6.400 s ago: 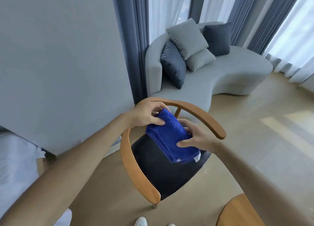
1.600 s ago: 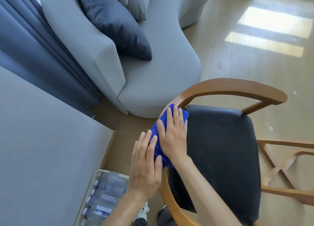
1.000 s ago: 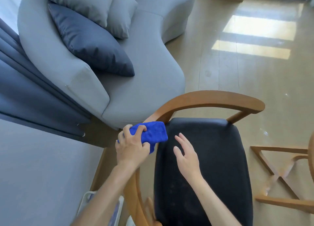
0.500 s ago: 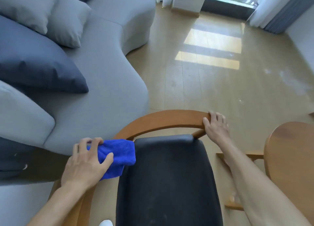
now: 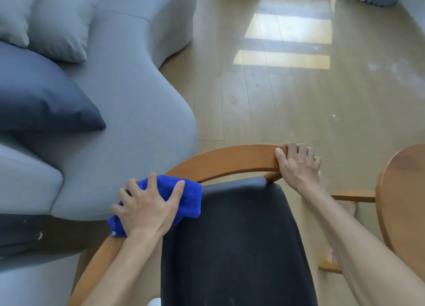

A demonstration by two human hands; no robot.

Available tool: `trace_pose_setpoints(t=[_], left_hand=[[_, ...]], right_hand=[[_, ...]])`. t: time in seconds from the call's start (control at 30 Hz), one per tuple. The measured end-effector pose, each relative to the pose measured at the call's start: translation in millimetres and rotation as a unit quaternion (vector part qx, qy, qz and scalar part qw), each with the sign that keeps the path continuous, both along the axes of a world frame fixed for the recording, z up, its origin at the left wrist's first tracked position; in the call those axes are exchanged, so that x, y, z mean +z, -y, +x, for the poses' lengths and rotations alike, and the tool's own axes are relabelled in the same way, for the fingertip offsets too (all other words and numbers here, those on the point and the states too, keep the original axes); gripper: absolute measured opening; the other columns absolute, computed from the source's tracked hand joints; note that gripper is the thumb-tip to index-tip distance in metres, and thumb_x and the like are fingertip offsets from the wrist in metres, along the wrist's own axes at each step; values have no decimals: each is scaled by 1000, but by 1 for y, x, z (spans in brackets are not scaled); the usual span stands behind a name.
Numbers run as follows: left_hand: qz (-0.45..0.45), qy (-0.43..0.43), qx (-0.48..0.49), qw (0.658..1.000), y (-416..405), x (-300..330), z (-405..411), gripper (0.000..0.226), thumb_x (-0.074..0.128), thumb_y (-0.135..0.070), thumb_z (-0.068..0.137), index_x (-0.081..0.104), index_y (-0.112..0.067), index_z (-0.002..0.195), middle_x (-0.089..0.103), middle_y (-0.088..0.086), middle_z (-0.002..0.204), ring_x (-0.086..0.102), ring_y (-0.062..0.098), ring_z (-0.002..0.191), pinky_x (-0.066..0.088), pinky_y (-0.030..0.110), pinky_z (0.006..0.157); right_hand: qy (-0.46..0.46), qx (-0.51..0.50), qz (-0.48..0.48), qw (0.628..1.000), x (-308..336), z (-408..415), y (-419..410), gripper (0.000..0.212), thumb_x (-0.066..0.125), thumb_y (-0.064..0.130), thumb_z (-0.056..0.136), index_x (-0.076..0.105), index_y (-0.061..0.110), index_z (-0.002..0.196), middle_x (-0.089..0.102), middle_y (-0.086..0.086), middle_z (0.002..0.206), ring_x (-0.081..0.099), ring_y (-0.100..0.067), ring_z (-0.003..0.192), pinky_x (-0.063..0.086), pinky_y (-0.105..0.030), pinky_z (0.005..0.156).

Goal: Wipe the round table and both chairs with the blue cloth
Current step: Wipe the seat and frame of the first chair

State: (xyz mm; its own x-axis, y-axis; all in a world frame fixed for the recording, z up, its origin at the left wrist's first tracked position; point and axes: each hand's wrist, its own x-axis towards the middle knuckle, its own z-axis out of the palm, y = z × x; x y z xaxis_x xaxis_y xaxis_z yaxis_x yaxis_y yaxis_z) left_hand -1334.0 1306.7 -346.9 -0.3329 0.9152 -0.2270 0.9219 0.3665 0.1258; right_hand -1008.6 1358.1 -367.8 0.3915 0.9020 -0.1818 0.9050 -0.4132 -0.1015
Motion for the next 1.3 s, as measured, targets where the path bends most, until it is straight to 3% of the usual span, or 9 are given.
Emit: trace_pose_setpoints(t=[0.23,0.4,0.5,0.67,0.87,0.97,1.07,1.13,1.3], left_hand=[[65,20,-177,982,-71,-6,88,88,19,-78,66,44,-21,129,47,8,119,41,32,105,31,45,89],[99,70,-327,937,-84,-5,199,79,39,-75,74,44,-10,119,49,10,116,44,33,106,30,44,99],[115,88,-363,920,-80,-4,224,78,42,-75,75,49,-10,117,50,10,121,42,35,115,23,46,110],[135,124,-378,907,-78,-8,174,73,49,-73,70,54,-23,123,45,0,136,38,28,126,22,42,108],[145,158,-258,942,-58,-10,50,75,48,-72,63,59,-28,122,49,-5,132,43,26,119,35,44,98],[146,163,-203,954,-50,-12,38,75,48,-71,61,57,-28,122,47,-6,129,42,28,116,39,48,97],[140,133,-200,961,-58,-9,73,72,44,-72,62,56,-29,119,46,-6,127,39,27,115,34,46,98],[140,113,-244,953,-68,-9,112,71,41,-72,63,54,-28,118,45,-5,127,38,26,116,31,45,98],[117,96,-406,901,-82,-12,247,70,36,-75,65,53,-28,115,48,-5,124,40,24,115,29,46,95]], right_hand=[[-195,-44,58,978,8,7,0,56,16,51,89,57,27,120,48,0,132,31,-21,126,17,-41,104],[-355,-103,96,924,14,14,3,50,18,51,82,59,44,109,52,21,122,31,-7,126,14,-28,101],[-392,-129,117,903,14,15,4,48,23,52,81,61,45,110,55,24,117,37,-9,130,16,-35,112],[-367,-123,87,918,19,12,4,63,18,54,81,54,38,129,47,19,135,26,-6,132,11,-32,104],[-364,-100,86,922,26,11,6,64,16,51,84,51,32,135,45,14,140,27,-10,133,12,-36,108],[-424,-122,102,892,29,14,10,61,20,53,86,53,34,133,43,20,128,29,-8,131,14,-36,112],[-505,-157,117,841,29,19,11,48,29,53,98,52,35,135,45,11,139,33,-11,133,20,-44,117],[-558,-161,129,804,29,23,12,45,26,47,102,47,33,139,47,11,142,35,-6,134,20,-37,117],[-680,-178,137,698,25,39,13,47,33,45,101,42,27,143,49,18,139,55,12,110,43,-15,87]])
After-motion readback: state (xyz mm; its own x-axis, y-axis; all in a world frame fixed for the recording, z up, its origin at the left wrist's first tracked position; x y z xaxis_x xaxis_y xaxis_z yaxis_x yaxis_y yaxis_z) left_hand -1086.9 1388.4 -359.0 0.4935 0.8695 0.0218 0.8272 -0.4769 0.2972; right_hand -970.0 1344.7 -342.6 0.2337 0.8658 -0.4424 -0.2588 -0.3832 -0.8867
